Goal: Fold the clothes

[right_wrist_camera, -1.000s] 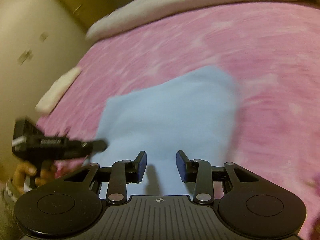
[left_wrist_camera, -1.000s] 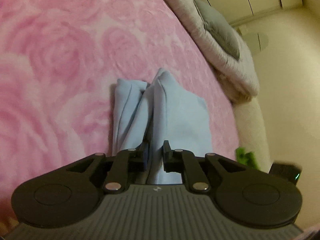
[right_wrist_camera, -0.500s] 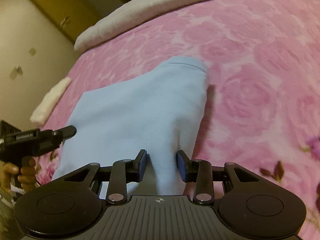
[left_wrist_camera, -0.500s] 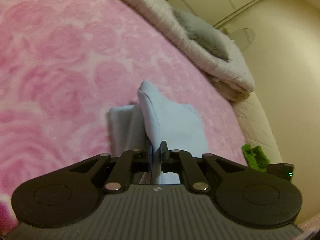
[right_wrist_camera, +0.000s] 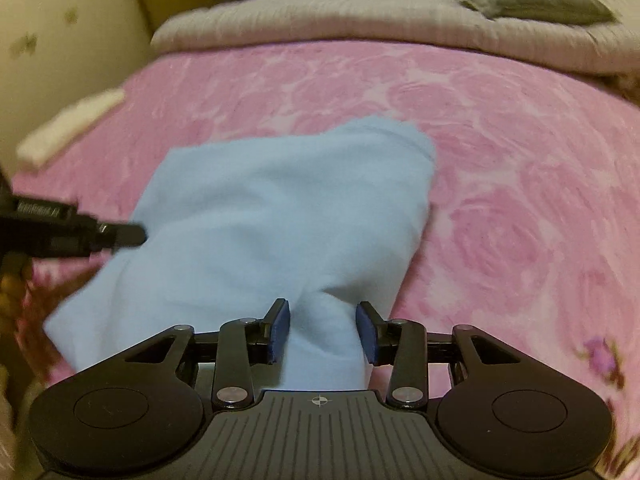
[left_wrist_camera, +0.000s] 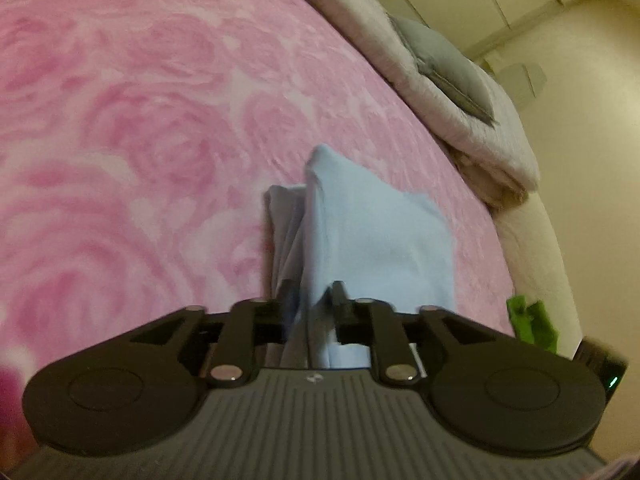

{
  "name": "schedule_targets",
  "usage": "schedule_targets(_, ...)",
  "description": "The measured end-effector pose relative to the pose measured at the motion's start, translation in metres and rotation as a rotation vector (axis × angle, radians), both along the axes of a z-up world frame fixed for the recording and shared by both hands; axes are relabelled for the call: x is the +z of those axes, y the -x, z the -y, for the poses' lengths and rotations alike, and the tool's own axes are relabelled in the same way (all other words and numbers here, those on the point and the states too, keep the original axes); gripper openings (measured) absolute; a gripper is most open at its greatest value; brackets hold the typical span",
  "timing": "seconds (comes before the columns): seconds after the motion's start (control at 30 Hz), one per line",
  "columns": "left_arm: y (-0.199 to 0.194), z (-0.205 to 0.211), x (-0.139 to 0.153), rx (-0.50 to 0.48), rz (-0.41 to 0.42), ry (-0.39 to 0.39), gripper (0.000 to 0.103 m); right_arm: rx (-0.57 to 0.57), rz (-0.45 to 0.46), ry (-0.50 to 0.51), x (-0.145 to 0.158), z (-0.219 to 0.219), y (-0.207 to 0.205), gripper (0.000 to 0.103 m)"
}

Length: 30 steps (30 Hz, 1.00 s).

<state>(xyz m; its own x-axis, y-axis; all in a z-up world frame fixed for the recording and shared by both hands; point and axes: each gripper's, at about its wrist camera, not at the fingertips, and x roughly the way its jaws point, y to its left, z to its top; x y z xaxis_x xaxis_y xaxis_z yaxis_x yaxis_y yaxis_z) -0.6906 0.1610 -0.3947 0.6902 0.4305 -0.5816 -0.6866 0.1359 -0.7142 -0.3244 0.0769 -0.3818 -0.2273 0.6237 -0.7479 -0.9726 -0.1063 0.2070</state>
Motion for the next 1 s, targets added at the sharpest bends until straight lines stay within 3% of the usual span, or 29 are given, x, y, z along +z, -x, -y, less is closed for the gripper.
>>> schedule_targets(0.07,0.004,0.008,0.002,0.02,-0.001,0.011,0.028,-0.048,-0.083,-0.015,0.005,0.012,-0.016,0.041)
schedule_targets(0.2,0.013,0.027,0.004,0.062,0.005,0.042,0.032,-0.151,-0.244,-0.025,0.008,0.044,-0.045,0.041)
schedule_targets(0.47,0.023,0.071,-0.017,0.169,0.184,0.193,0.041,-0.275,-0.411,-0.03,0.006,0.095,-0.066,0.041)
schedule_targets(0.6,0.008,0.064,-0.029,0.173,0.213,0.202,0.038,-0.254,-0.395,-0.054,0.012,0.1,-0.057,0.041)
schedule_targets(0.67,0.004,0.06,-0.028,0.173,0.188,0.174,0.017,-0.192,-0.349,-0.072,0.015,0.103,-0.048,0.041)
schedule_targets(0.8,0.004,0.059,-0.021,0.142,0.168,0.128,0.016,-0.068,-0.258,-0.108,0.021,0.11,-0.029,0.041)
schedule_targets(0.9,0.004,0.058,-0.019,0.137,0.168,0.117,0.015,0.05,-0.064,-0.121,0.021,0.118,-0.007,0.041)
schedule_targets(1.0,0.006,0.061,-0.018,0.132,0.154,0.091,0.013,0.091,0.073,-0.134,0.014,0.123,0.012,0.041)
